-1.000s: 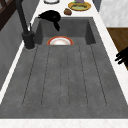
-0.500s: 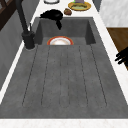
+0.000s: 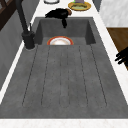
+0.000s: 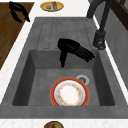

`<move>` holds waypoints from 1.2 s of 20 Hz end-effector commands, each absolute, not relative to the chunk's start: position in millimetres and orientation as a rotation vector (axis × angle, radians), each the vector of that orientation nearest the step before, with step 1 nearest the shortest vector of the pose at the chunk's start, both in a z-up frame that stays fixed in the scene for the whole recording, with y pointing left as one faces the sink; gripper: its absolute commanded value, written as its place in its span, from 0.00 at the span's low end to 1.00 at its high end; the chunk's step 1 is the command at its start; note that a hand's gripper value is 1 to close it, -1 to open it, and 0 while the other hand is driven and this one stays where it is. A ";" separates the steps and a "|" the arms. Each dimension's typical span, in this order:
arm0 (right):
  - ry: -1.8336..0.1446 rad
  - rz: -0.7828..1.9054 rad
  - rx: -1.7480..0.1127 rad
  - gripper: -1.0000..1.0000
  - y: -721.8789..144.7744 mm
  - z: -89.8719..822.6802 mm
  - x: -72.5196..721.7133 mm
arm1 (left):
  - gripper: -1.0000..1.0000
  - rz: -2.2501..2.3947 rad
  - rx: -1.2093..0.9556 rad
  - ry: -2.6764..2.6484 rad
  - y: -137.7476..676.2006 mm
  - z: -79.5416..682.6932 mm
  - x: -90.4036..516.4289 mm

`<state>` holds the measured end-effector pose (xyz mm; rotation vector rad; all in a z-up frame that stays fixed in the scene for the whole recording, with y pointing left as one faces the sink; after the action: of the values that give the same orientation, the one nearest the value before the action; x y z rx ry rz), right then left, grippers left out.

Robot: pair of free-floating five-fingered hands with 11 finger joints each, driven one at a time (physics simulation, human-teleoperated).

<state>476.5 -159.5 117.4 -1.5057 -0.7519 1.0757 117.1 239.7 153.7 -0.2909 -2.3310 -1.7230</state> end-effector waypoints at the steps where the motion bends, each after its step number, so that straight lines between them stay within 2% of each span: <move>1: -0.806 1.103 -1.397 0.00 -160.9 127.2 462.9 | 0.50 -1.723 -0.291 -2.331 239.7 153.7 117.1; 10: -0.849 1.149 -1.276 0.00 -167.7 153.5 433.5 | 0.50 -1.723 -0.291 -2.331 239.7 153.7 117.1; 24: -0.925 1.087 -1.129 0.00 -226.1 211.4 397.0 | 0.50 -1.723 -0.291 -2.331 239.7 153.7 117.1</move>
<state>404.7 -212.6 205.7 -1.2033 -0.9062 1.1203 117.1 239.7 153.7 -0.2909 -2.3310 -1.7230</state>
